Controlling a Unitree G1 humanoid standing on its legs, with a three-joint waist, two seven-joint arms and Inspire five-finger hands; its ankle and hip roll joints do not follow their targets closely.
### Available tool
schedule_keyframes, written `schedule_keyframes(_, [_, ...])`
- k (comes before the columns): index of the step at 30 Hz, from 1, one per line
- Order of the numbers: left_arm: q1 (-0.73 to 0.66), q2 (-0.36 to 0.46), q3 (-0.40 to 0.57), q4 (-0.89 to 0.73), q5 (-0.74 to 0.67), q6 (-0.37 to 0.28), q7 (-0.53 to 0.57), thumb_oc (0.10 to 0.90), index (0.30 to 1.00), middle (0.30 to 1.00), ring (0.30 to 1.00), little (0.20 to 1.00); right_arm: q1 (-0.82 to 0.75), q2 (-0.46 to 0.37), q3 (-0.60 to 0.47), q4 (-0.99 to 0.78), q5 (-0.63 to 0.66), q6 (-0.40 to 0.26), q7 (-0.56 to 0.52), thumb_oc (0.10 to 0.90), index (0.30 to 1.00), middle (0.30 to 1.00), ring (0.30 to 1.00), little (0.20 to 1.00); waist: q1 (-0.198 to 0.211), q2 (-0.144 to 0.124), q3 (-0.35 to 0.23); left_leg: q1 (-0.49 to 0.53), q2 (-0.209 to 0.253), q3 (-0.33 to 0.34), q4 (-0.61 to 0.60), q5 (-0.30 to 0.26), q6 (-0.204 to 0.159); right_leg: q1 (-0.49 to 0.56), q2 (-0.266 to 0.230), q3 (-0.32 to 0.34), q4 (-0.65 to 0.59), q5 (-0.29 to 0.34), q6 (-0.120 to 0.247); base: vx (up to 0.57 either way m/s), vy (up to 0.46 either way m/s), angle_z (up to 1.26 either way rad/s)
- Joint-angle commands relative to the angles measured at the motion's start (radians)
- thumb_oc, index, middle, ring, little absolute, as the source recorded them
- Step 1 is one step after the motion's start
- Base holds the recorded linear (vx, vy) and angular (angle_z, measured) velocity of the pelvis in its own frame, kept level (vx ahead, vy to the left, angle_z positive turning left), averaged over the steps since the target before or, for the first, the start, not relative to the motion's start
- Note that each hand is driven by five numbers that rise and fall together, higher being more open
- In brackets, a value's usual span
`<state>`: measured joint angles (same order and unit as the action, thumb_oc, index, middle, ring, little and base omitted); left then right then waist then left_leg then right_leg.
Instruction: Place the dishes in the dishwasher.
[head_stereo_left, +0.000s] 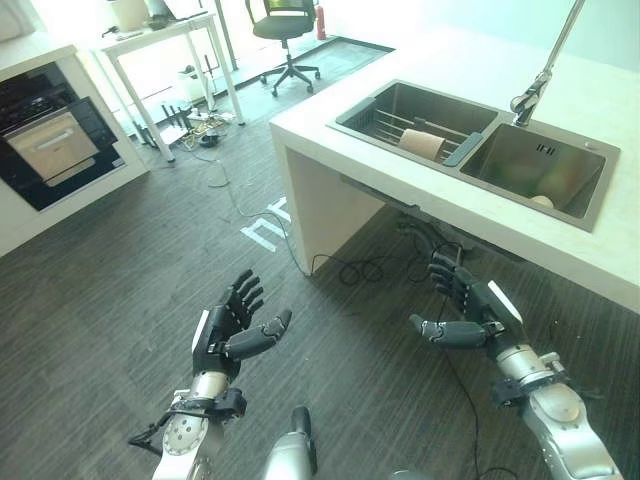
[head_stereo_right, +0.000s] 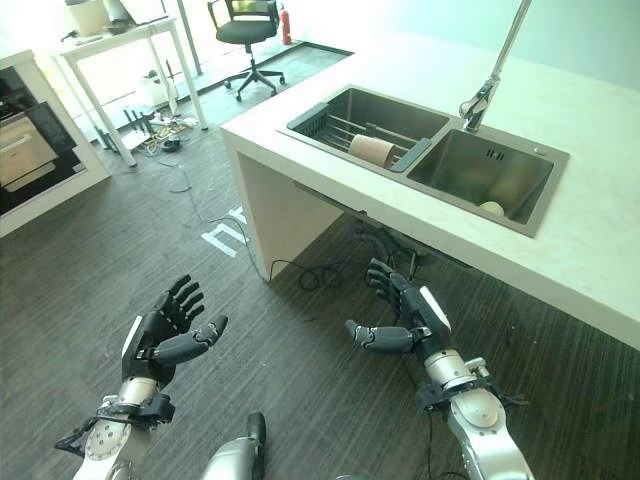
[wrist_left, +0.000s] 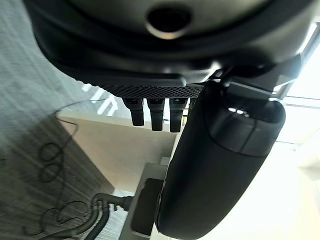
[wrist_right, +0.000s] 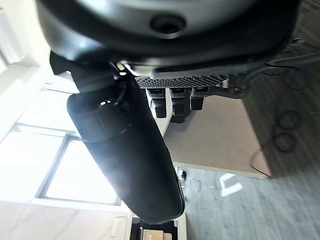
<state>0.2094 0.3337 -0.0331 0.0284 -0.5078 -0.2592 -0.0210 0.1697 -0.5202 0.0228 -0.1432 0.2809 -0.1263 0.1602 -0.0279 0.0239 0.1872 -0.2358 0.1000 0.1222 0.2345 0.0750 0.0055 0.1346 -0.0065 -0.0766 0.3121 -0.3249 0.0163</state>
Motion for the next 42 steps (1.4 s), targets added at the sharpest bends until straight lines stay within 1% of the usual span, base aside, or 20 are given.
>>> schedule_keyframes(1, [-0.072, 0.055, 0.060, -0.131, -0.029, -0.134, 0.013, 0.800, 0.900, 0.900, 0.900, 0.900, -0.079, 0.013, -0.039, -0.105, 0.041, -0.101, -0.002, 0.800, 0.900, 0.900, 0.900, 0.900, 0.036, -0.022, -0.068, 0.004, 0.019, -0.018, 0.066, -0.184, -0.074, -0.064, -0.037, -0.051, -0.012, 0.044, 0.064, 0.26, 0.254, 0.06])
schedule_keyframes(2, [-0.083, 0.055, 0.057, -0.131, -0.021, -0.132, 0.012, 0.800, 0.900, 0.900, 0.900, 0.900, -0.081, 0.019, -0.040, -0.109, 0.039, -0.102, -0.012, 0.800, 0.900, 0.900, 0.900, 0.900, 0.037, -0.025, -0.072, 0.011, 0.010, -0.017, 0.066, -0.193, -0.065, -0.055, -0.042, -0.057, -0.012, 0.045, 0.070, 0.31, 0.298, 0.23])
schedule_keyframes(4, [-0.104, 0.061, 0.058, -0.137, 0.012, -0.120, 0.004, 0.800, 0.900, 0.900, 0.900, 0.900, -0.093, 0.044, -0.047, -0.116, 0.034, -0.101, -0.042, 0.800, 0.900, 0.900, 0.900, 0.900, 0.044, -0.036, -0.082, 0.034, -0.025, -0.033, 0.066, -0.222, -0.036, -0.027, -0.060, -0.086, -0.012, 0.121, 0.102, 0.30, 0.263, 0.25])
schedule_keyframes(8, [-0.117, 0.071, 0.063, -0.149, 0.055, -0.106, 0.000, 0.800, 0.900, 0.900, 0.900, 0.900, -0.092, 0.079, -0.056, -0.131, 0.029, -0.118, -0.074, 0.800, 0.900, 0.900, 0.900, 0.900, 0.040, -0.040, -0.086, 0.059, -0.058, -0.058, 0.066, -0.240, -0.004, -0.002, -0.046, -0.102, 0.008, 0.248, 0.145, 0.20, 0.172, 0.12])
schedule_keyframes(9, [-0.118, 0.073, 0.063, -0.151, 0.076, -0.106, 0.010, 0.800, 0.900, 0.900, 0.900, 0.900, -0.089, 0.090, -0.057, -0.137, 0.023, -0.127, -0.087, 0.800, 0.900, 0.900, 0.900, 0.900, 0.038, -0.037, -0.084, 0.070, -0.063, -0.060, 0.066, -0.248, 0.004, -0.023, -0.047, -0.108, 0.096, 0.289, 0.157, 0.14, 0.238, 0.18])
schedule_keyframes(10, [-0.120, 0.077, 0.061, -0.158, 0.097, -0.101, 0.015, 0.800, 0.900, 0.900, 0.900, 0.900, -0.083, 0.105, -0.056, -0.156, 0.019, -0.137, -0.109, 0.800, 0.900, 0.900, 0.900, 0.900, 0.031, -0.022, -0.075, 0.098, -0.066, -0.068, 0.066, -0.266, 0.018, -0.123, -0.060, -0.114, 0.326, 0.339, 0.161, 0.11, 0.249, 0.18])
schedule_keyframes(11, [-0.121, 0.078, 0.062, -0.162, 0.107, -0.104, 0.019, 0.800, 0.900, 0.900, 0.900, 0.900, -0.083, 0.111, -0.054, -0.160, 0.019, -0.144, -0.114, 0.800, 0.900, 0.900, 0.900, 0.900, 0.028, -0.020, -0.072, 0.106, -0.068, -0.064, 0.066, -0.271, 0.021, -0.178, -0.071, -0.114, 0.391, 0.339, 0.157, 0.13, 0.256, 0.04])
schedule_keyframes(12, [-0.128, 0.085, 0.066, -0.179, 0.141, -0.113, 0.048, 0.800, 0.900, 0.900, 0.900, 0.900, -0.091, 0.117, -0.046, -0.163, 0.032, -0.153, -0.107, 0.800, 0.900, 0.900, 0.900, 0.900, 0.027, -0.018, -0.065, 0.117, -0.062, -0.039, 0.066, -0.277, 0.020, -0.247, -0.106, -0.151, 0.384, 0.312, 0.140, 0.09, 0.119, -0.03])
schedule_keyframes(13, [-0.132, 0.090, 0.068, -0.182, 0.151, -0.114, 0.061, 0.800, 0.900, 0.900, 0.900, 0.900, -0.094, 0.117, -0.045, -0.160, 0.043, -0.144, -0.092, 0.800, 0.900, 0.900, 0.900, 0.900, 0.028, -0.019, -0.063, 0.120, -0.059, -0.032, 0.066, -0.278, 0.018, -0.248, -0.110, -0.164, 0.353, 0.306, 0.138, 0.13, 0.043, -0.30])
schedule_keyframes(17, [-0.142, 0.118, 0.101, -0.207, 0.162, -0.118, 0.080, 0.800, 0.900, 0.900, 0.900, 0.900, -0.083, 0.087, -0.044, -0.159, 0.060, -0.125, -0.067, 0.800, 0.900, 0.900, 0.900, 0.900, 0.020, -0.043, -0.036, 0.174, -0.047, 0.005, 0.066, -0.307, 0.000, -0.231, -0.129, -0.268, -0.010, 0.350, 0.130, 0.18, -0.153, -0.44])
schedule_keyframes(19, [-0.127, 0.119, 0.102, -0.232, 0.205, -0.120, 0.090, 0.800, 0.900, 0.900, 0.900, 0.900, -0.077, 0.074, -0.049, -0.156, 0.078, -0.141, -0.072, 0.800, 0.900, 0.900, 0.900, 0.900, 0.014, -0.075, -0.019, 0.216, -0.063, 0.033, 0.066, -0.347, -0.005, -0.311, -0.207, -0.267, -0.012, 0.370, 0.145, 0.21, -0.224, -0.50])
schedule_keyframes(21, [-0.117, 0.122, 0.093, -0.245, 0.250, -0.101, 0.120, 0.800, 0.900, 0.900, 0.900, 0.900, -0.081, 0.077, -0.048, -0.154, 0.090, -0.153, -0.080, 0.800, 0.900, 0.900, 0.900, 0.900, 0.013, -0.087, -0.015, 0.248, -0.068, 0.038, 0.066, -0.383, -0.005, -0.375, -0.266, -0.255, -0.012, 0.409, 0.163, 0.31, -0.267, -0.24])
schedule_keyframes(25, [-0.118, 0.124, 0.084, -0.248, 0.220, -0.101, 0.132, 0.800, 0.900, 0.900, 0.900, 0.900, -0.088, 0.077, -0.043, -0.161, 0.063, -0.153, -0.117, 0.800, 0.900, 0.900, 0.900, 0.900, 0.011, -0.090, -0.037, 0.269, -0.057, 0.058, 0.066, -0.400, -0.011, -0.365, -0.260, -0.255, -0.012, 0.328, 0.161, 0.29, -0.288, -0.12])
schedule_keyframes(29, [-0.128, 0.115, 0.084, -0.264, 0.176, -0.106, 0.150, 0.800, 0.900, 0.900, 0.900, 0.900, -0.122, 0.071, -0.031, -0.158, 0.059, -0.140, -0.151, 0.800, 0.900, 0.900, 0.900, 0.900, 0.004, -0.075, -0.064, 0.339, -0.019, 0.083, 0.066, -0.406, -0.039, -0.324, -0.211, -0.264, -0.012, 0.273, 0.133, 0.34, -0.309, -0.04])
schedule_keyframes(32, [-0.120, 0.102, 0.084, -0.286, 0.163, -0.137, 0.154, 0.800, 0.900, 0.900, 0.900, 0.900, -0.104, 0.053, -0.054, -0.173, 0.061, -0.164, -0.137, 0.800, 0.900, 0.900, 0.900, 0.900, 0.000, -0.067, -0.074, 0.367, 0.010, 0.115, 0.066, -0.254, -0.084, -0.299, -0.175, -0.263, -0.012, 0.230, 0.094, 0.33, -0.303, -0.29])
schedule_keyframes(34, [-0.114, 0.093, 0.083, -0.285, 0.146, -0.156, 0.159, 0.800, 0.900, 0.900, 0.900, 0.900, -0.091, 0.041, -0.071, -0.174, 0.086, -0.169, -0.120, 0.800, 0.900, 0.900, 0.900, 0.900, 0.005, -0.084, -0.074, 0.378, -0.003, 0.135, 0.066, -0.137, -0.106, -0.278, -0.169, -0.252, -0.012, 0.202, 0.066, 0.29, -0.274, -0.43])
schedule_keyframes(36, [-0.107, 0.084, 0.085, -0.284, 0.140, -0.179, 0.168, 0.800, 0.900, 0.900, 0.900, 0.900, -0.084, 0.034, -0.078, -0.172, 0.089, -0.176, -0.105, 0.800, 0.900, 0.900, 0.900, 0.900, 0.008, -0.088, -0.070, 0.348, 0.003, 0.141, 0.183, -0.087, -0.128, -0.260, -0.158, -0.250, -0.012, 0.182, 0.044, 0.21, -0.229, -0.61])
schedule_keyframes(37, [-0.100, 0.077, 0.087, -0.288, 0.140, -0.204, 0.176, 0.800, 0.900, 0.900, 0.900, 0.900, -0.079, 0.028, -0.083, -0.172, 0.082, -0.187, -0.100, 0.800, 0.900, 0.900, 0.900, 0.900, 0.013, -0.093, -0.062, 0.287, 0.020, 0.143, 0.297, -0.047, -0.138, -0.242, -0.150, -0.248, -0.012, 0.166, 0.023, 0.17, -0.243, -0.71])
schedule_keyframes(39, [-0.106, 0.069, 0.092, -0.288, 0.135, -0.225, 0.175, 0.800, 0.900, 0.900, 0.900, 0.900, -0.082, 0.025, -0.088, -0.170, 0.063, -0.194, -0.113, 0.800, 0.900, 0.900, 0.900, 0.900, 0.017, -0.096, -0.045, 0.211, 0.032, 0.126, 0.354, -0.090, -0.120, -0.218, -0.136, -0.242, -0.012, 0.155, 0.015, 0.15, -0.159, -0.47])
schedule_keyframes(42, [-0.102, 0.065, 0.117, -0.308, 0.132, -0.250, 0.178, 0.800, 0.900, 0.900, 0.900, 0.900, -0.115, 0.020, -0.094, -0.172, 0.055, -0.177, -0.119, 0.800, 0.900, 0.900, 0.900, 0.900, 0.024, -0.092, -0.031, 0.196, -0.004, 0.111, 0.245, -0.118, -0.090, -0.198, -0.114, -0.191, -0.012, 0.144, 0.026, 0.19, 0.053, -0.31])
